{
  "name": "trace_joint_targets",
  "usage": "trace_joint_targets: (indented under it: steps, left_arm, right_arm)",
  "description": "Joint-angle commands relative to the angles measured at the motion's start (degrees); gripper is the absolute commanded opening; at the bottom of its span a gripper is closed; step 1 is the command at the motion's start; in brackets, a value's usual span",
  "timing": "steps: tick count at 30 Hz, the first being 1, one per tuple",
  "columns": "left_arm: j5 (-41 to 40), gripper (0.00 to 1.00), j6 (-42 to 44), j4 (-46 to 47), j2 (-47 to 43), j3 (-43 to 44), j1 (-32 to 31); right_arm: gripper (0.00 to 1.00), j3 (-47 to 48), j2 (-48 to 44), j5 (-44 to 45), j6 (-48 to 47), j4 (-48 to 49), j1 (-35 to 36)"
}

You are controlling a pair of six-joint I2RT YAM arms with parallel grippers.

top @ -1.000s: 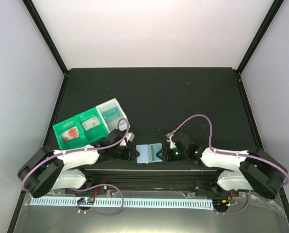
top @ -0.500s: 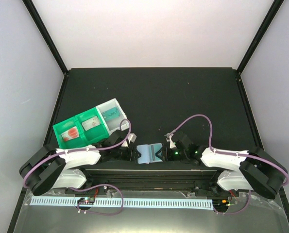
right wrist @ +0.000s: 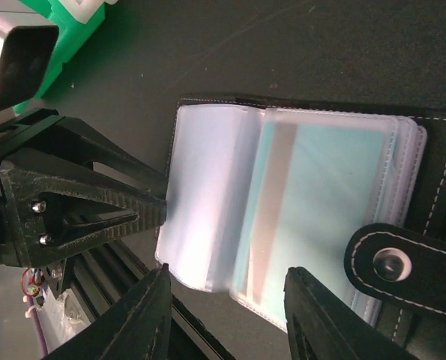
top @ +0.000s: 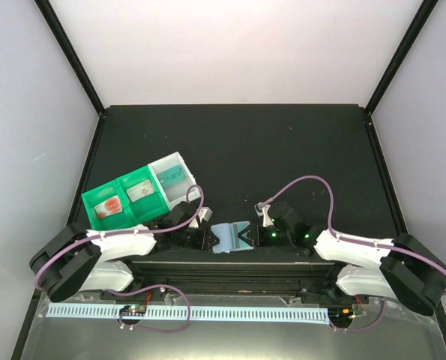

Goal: Take the credit cards out of the card holder

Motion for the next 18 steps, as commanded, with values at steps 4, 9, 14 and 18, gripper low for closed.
trace_joint_targets:
  steps: [4,9,14,18]
  left_arm:
    - [-5.47,0.31,0.02,-5.33,-4.57,0.9,-0.5]
    - [-7.54,0.37,0.05,-5.97,-5.96,0.31,-0.49]
    - [-5.72,0.38,0.26,-4.21,-2.93,0.29,-0.53]
    - [-5.29,0.37,0.29,-3.21,-0.55,0.22,-0.48]
  right_arm:
    - [0.41,-0.8,0.06,4.28,-0.79,-2.2,-0.01]
    - [0.41,-1.09,2.24,4.66,-0.5,-1.1,0.05]
    - [0.41,-1.09,4.26,4.34,-0.57,0.04,0.05]
    - [0.42,-1.12,5.07,4.0,-0.66,0.44,0.0]
